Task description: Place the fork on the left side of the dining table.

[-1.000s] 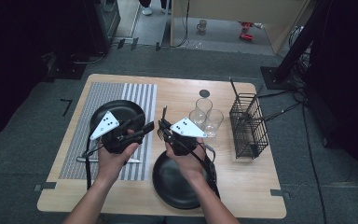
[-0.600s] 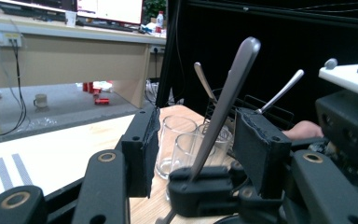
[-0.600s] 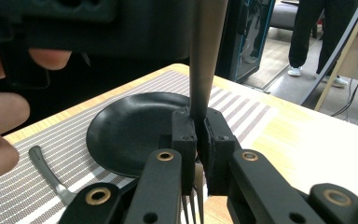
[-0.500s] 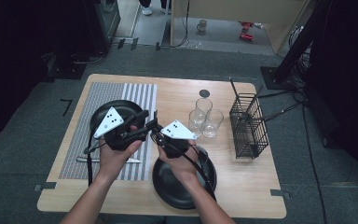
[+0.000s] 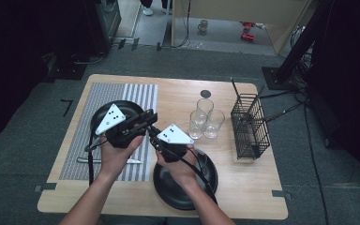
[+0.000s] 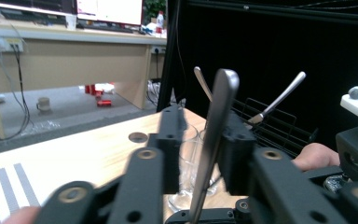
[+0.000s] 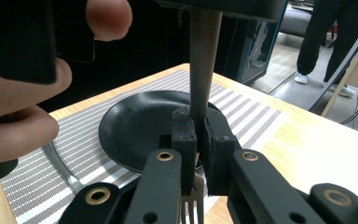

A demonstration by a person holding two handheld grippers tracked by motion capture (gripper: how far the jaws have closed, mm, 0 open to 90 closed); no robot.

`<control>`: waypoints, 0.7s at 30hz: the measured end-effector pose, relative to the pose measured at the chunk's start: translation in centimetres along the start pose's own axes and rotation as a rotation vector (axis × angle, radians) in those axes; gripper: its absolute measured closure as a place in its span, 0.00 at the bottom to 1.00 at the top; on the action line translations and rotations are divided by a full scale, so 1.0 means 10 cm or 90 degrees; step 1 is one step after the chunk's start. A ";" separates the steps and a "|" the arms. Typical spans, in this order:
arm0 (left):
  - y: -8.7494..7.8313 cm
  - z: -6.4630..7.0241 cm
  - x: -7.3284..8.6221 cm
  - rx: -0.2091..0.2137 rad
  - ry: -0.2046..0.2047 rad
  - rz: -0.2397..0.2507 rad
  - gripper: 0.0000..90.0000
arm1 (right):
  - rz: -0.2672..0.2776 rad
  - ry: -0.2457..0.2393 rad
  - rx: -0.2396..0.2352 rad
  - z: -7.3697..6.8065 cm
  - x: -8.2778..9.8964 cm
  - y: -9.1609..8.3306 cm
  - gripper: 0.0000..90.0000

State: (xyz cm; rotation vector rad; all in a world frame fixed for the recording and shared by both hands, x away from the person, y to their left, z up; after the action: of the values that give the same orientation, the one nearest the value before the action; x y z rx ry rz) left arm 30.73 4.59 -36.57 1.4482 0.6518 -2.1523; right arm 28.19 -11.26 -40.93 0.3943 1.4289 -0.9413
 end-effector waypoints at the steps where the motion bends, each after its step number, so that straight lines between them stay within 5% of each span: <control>1: 0.00 -0.01 0.00 -0.002 0.001 -0.004 0.90 | -0.001 -0.004 0.000 0.00 0.00 0.00 0.95; 3: -0.01 -0.02 0.00 -0.009 0.001 -0.007 0.96 | -0.004 -0.007 -0.004 -0.01 0.01 0.00 0.95; 9: -0.01 -0.05 0.00 0.032 -0.019 -0.028 0.98 | 0.003 -0.011 -0.012 -0.02 0.07 -0.06 0.93; 15: -0.01 -0.10 -0.04 0.020 -0.019 -0.024 0.98 | 0.002 0.009 -0.053 0.07 0.17 -0.21 0.72; 21: -0.01 -0.19 -0.07 0.008 -0.025 -0.018 0.98 | -0.018 0.032 -0.053 0.20 0.31 -0.44 0.47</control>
State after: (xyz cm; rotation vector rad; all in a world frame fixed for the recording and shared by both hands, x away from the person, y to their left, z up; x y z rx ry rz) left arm 32.25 5.90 -36.49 1.4081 0.6497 -2.2037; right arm 25.84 -16.34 -42.21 0.3384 1.5174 -0.8959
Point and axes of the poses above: each handheld gripper's, and its own axes: y roughly forward along the jaws, x roughly out of its underside, z roughly to its right, the point moved 1 cm from there along y, roughly forward along the jaws, and after that the axes turned 9 degrees about -y, right-handed, at the moved point
